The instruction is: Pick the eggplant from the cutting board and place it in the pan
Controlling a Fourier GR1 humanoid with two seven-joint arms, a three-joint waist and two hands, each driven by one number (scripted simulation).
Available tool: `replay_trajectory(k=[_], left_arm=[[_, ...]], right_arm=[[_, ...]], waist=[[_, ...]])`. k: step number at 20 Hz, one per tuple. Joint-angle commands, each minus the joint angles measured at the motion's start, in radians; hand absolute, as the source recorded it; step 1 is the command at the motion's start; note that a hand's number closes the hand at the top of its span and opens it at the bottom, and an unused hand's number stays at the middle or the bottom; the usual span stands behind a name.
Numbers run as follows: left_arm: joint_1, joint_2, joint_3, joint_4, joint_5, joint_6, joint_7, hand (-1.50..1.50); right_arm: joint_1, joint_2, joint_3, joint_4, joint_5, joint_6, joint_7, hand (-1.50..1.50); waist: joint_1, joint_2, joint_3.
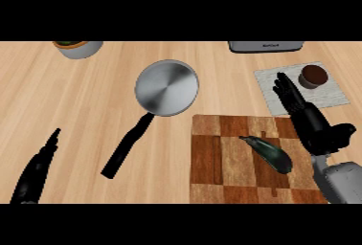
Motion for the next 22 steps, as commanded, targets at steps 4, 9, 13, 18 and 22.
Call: replay_trajectory(k=[4, 9, 13, 18, 22], left_arm=[[-0.101, 0.019, 0.054, -0.033, 0.018, -0.023, -0.002, 0.00], [-0.092, -0.008, 0.052, -0.016, 0.040, -0.022, 0.013, 0.00], [-0.189, -0.009, 0.139, 0.071, 0.102, -0.073, 0.012, 0.00], [-0.182, -0.043, 0.154, 0.136, 0.086, -0.115, -0.046, 0.00], [-0.177, -0.048, 0.136, 0.090, 0.057, -0.079, 0.007, 0.00]], right_arm=[[-0.105, 0.057, 0.122, -0.008, -0.209, 0.390, 0.064, -1.50], [-0.227, -0.227, 0.117, -0.044, 0.175, 0.347, -0.032, 1.50], [-0.093, -0.012, -0.080, 0.318, -0.262, 0.481, -0.091, 1.50], [-0.166, -0.112, -0.080, 0.387, -0.169, 0.754, -0.221, -1.50], [-0.277, -0.219, -0.081, 0.387, -0.097, 0.822, -0.180, -1.50]], waist=[[0.083, 0.016, -0.026], [0.058, -0.023, -0.051], [0.033, 0.021, -0.027], [0.031, 0.009, -0.029], [0.039, 0.007, -0.029]])
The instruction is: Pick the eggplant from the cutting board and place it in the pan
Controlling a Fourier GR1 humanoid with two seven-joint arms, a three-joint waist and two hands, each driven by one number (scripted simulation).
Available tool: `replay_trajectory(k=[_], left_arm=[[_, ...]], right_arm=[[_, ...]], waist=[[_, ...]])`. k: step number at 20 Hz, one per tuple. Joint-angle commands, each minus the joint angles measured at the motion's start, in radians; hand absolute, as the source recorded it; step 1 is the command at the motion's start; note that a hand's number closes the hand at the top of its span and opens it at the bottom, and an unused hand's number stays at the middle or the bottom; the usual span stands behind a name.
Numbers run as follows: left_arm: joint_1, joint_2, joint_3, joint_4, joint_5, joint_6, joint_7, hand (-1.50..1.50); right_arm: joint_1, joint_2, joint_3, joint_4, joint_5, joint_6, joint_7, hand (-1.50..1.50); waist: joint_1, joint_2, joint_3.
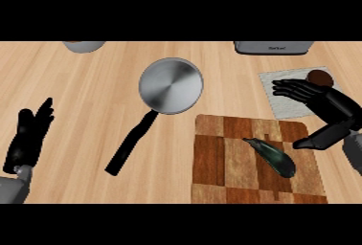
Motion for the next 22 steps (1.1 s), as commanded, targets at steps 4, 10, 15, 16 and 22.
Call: replay_trajectory(k=[4, 10, 15, 16, 22], left_arm=[[-0.011, 0.002, 0.013, 0.008, 0.009, -0.044, -0.001, 0.00], [-0.040, -0.026, 0.004, 0.032, -0.024, -0.007, 0.006, 0.00], [-0.041, -0.015, 0.029, 0.021, -0.021, -0.018, 0.023, 0.00], [-0.017, 0.001, 0.044, 0.004, -0.008, -0.040, 0.013, 0.00], [-0.022, -0.020, 0.053, 0.028, -0.034, -0.047, 0.026, 0.00]], right_arm=[[-0.211, -0.107, 0.080, -0.009, 0.213, 0.062, 0.085, -1.50], [-0.316, -0.140, 0.256, -0.142, 0.440, 0.135, 0.184, -1.50], [-0.376, -0.088, 0.347, -0.179, 0.576, 0.174, 0.236, -1.50], [-0.367, -0.103, 0.356, -0.169, 0.606, 0.197, 0.206, -1.50], [-0.303, -0.069, 0.423, -0.273, 0.709, 0.254, 0.275, -1.50]], waist=[[0.024, 0.000, -0.002], [0.010, -0.002, -0.004], [0.005, -0.003, -0.002], [0.008, -0.003, -0.001], [-0.012, -0.006, -0.001]])
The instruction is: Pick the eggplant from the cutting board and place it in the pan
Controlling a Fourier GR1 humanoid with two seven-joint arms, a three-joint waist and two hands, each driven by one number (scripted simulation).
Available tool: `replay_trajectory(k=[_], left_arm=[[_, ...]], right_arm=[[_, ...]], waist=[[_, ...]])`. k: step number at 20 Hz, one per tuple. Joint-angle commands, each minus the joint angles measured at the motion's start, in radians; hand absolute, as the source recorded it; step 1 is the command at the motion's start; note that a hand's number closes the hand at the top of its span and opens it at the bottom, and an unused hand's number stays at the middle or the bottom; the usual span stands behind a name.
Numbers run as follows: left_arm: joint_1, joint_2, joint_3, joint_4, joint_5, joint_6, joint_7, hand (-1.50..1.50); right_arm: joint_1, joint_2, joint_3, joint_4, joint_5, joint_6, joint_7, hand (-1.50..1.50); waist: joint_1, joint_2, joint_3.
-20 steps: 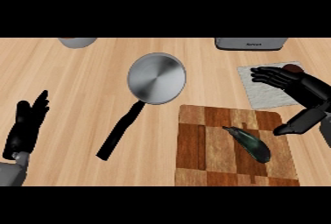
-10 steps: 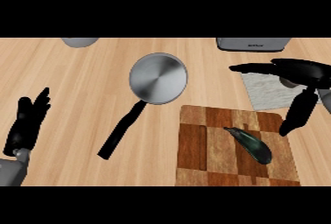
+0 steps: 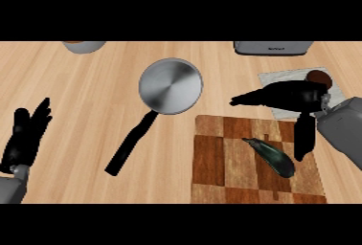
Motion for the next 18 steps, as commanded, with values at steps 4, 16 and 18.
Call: replay_trajectory(k=[4, 16, 18], left_arm=[[0.022, -0.037, 0.023, 0.010, -0.050, -0.004, -0.021, 0.00], [0.027, -0.084, 0.069, -0.043, -0.103, -0.034, 0.034, 0.00], [0.017, -0.070, 0.079, -0.056, -0.118, -0.051, 0.054, 0.00]], right_arm=[[0.091, 0.052, 0.028, -0.042, 0.184, 0.013, 0.003, -1.50], [0.186, 0.017, -0.009, 0.039, 0.472, -0.056, -0.224, -1.50], [0.211, 0.035, 0.002, 0.050, 0.521, -0.078, -0.237, -1.50]], waist=[[-0.006, 0.000, 0.000], [-0.002, 0.001, 0.001], [-0.003, 0.000, 0.001]])
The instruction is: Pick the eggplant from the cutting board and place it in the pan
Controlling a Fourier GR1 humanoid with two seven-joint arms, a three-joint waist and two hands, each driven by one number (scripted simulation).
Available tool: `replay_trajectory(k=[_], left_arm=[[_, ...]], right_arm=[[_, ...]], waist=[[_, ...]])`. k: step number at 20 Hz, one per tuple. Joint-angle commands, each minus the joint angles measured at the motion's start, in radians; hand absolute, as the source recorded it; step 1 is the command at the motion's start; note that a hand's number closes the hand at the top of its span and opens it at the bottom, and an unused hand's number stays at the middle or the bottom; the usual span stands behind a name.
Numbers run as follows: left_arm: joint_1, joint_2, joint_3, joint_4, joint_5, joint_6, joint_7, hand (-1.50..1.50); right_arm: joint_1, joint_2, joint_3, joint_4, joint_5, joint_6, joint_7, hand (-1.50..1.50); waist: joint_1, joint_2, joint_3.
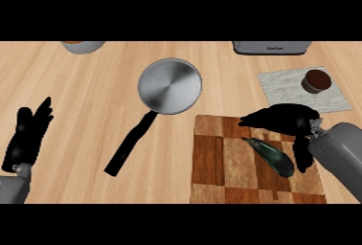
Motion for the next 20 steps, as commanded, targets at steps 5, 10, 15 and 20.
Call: replay_trajectory(k=[5, 10, 15, 20], left_arm=[[0.005, -0.027, 0.059, 0.038, -0.048, -0.046, -0.031, 0.00], [0.039, -0.040, 0.087, -0.010, -0.061, -0.077, -0.024, 0.00], [0.014, -0.101, 0.072, -0.046, -0.113, -0.022, 0.041, 0.00], [-0.014, -0.065, 0.148, 0.040, -0.094, -0.127, -0.023, 0.00]], right_arm=[[0.041, 0.101, -0.064, -0.006, 0.122, 0.058, -0.004, -1.50], [0.099, 0.147, -0.077, -0.003, 0.204, 0.026, -0.034, -1.50], [0.131, 0.146, -0.070, 0.065, 0.292, -0.041, -0.104, -1.50], [0.119, 0.194, -0.123, 0.062, 0.335, 0.018, -0.075, -1.50]], waist=[[-0.003, -0.001, 0.000], [-0.003, -0.001, 0.000], [-0.001, 0.000, 0.000], [-0.005, 0.000, 0.000]])
